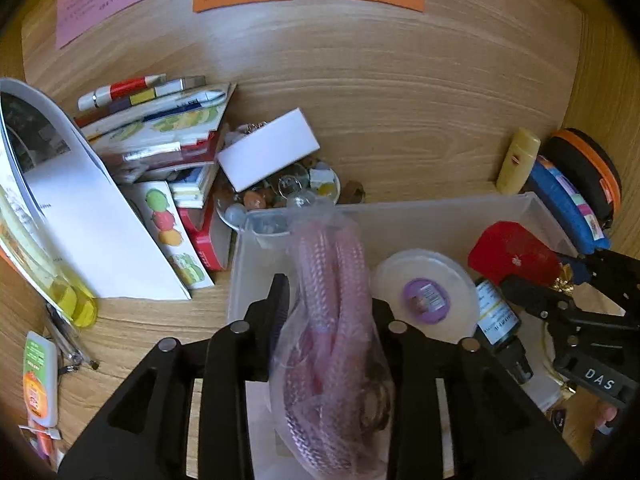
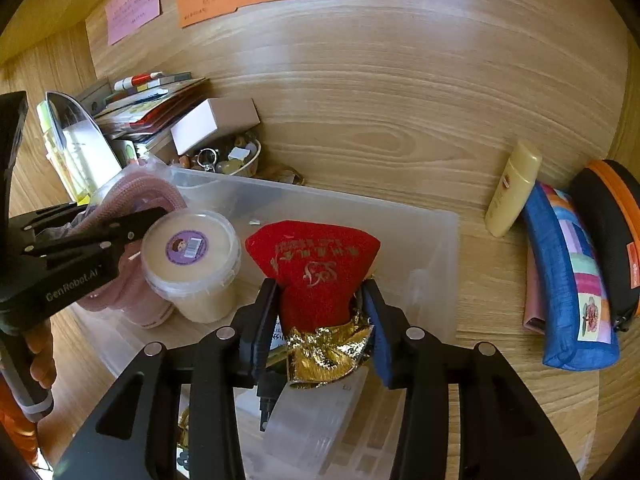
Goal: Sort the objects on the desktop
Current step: 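Lower the rope bag and pouch into the box, open both grippers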
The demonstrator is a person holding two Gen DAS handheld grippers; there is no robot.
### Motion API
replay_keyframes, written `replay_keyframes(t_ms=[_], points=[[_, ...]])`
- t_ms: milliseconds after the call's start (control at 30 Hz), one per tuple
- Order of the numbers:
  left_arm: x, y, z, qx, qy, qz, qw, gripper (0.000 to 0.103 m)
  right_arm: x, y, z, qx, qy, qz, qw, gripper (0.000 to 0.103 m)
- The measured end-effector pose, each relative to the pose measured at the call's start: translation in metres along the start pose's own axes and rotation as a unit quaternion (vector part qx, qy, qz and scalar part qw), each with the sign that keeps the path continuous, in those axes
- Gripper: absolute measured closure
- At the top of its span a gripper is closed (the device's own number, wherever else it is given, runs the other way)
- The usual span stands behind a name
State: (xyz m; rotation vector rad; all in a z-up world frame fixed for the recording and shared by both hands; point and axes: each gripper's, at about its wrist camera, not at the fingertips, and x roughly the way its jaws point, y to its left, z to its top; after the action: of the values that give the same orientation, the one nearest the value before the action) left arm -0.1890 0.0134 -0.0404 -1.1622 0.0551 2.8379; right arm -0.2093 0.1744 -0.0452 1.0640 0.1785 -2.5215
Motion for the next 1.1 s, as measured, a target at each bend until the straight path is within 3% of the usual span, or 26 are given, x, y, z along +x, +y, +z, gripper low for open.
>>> replay_keyframes(t_ms=[233, 300, 400, 567, 667, 700, 867, 1100], points=[[-0.012, 0.003, 0.0, -0.004, -0.014, -0.001, 0.9999, 0.057, 0.004, 0.011, -0.003, -0.024, -0.004, -0.018, 1.0, 0.05], [-0.016, 0.003, 0.002, -0.009, -0.018, -0.01, 0.9997, 0.041, 0.002, 0.014, -0.003, -0.031, -0.008, -0.023, 0.999, 0.047], [-0.019, 0.006, 0.001, -0.011, -0.024, -0.017, 0.9995, 0.031, -0.001, 0.019, -0.005, -0.041, -0.015, -0.029, 0.999, 0.037], [-0.019, 0.013, 0.0, -0.015, -0.028, -0.017, 0.9993, 0.024, -0.006, 0.022, -0.004, -0.042, -0.022, -0.022, 0.999, 0.023], [-0.023, 0.023, -0.002, -0.024, -0.027, -0.021, 0.9991, 0.013, -0.008, 0.02, -0.003, -0.037, -0.019, -0.017, 0.999, 0.013], [-0.027, 0.024, -0.002, -0.027, -0.029, -0.024, 0.9989, 0.012, -0.008, 0.019, -0.003, -0.035, -0.014, -0.01, 0.999, 0.009], [-0.047, 0.025, -0.006, -0.029, -0.038, -0.027, 0.9985, 0.007, -0.019, 0.016, 0.003, -0.023, -0.016, -0.02, 0.999, 0.007], [-0.084, 0.028, -0.017, -0.031, -0.071, -0.024, 0.9967, 0.001, -0.064, 0.02, 0.01, -0.022, -0.064, -0.062, 0.996, 0.0]])
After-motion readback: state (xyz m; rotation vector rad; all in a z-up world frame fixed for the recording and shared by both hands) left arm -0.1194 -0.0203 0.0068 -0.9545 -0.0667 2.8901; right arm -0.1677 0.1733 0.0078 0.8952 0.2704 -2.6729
